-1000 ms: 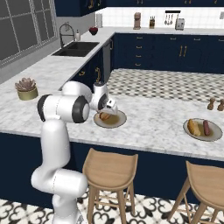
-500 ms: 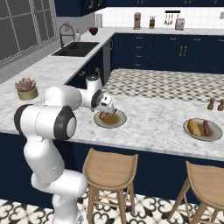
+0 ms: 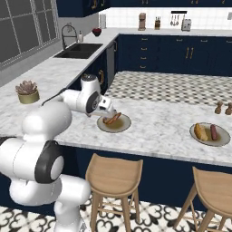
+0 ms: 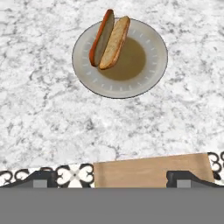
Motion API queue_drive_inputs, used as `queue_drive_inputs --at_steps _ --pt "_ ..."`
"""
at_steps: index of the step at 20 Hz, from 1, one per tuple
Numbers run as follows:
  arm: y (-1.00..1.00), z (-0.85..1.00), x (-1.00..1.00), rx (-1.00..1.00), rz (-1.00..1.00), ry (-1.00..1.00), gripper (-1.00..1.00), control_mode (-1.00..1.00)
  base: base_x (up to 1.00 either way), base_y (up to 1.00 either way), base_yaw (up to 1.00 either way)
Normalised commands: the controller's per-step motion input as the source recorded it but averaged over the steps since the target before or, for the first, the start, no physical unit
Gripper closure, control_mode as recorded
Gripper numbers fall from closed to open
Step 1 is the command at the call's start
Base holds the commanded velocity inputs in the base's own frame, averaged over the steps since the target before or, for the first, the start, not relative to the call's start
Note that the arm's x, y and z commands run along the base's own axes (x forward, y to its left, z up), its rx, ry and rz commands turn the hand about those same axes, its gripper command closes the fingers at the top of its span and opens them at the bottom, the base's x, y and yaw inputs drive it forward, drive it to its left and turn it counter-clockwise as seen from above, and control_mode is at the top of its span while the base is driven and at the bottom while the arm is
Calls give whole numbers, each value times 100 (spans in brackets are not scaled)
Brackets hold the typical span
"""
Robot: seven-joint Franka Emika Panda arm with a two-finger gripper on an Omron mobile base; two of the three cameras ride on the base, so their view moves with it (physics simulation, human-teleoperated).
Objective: Place one bun and one sausage from the bowl on each plate.
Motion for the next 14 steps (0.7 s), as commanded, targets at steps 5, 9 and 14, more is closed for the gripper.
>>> queue_drive_inputs --at_steps 5,9,14 --pt "0 46 -61 0 5 0 -100 -100 0 0 0" --pt "0 34 -55 0 0 0 -100 -100 0 0 0" --pt "0 6 -7 0 0 0 -100 100 -43 -23 0"
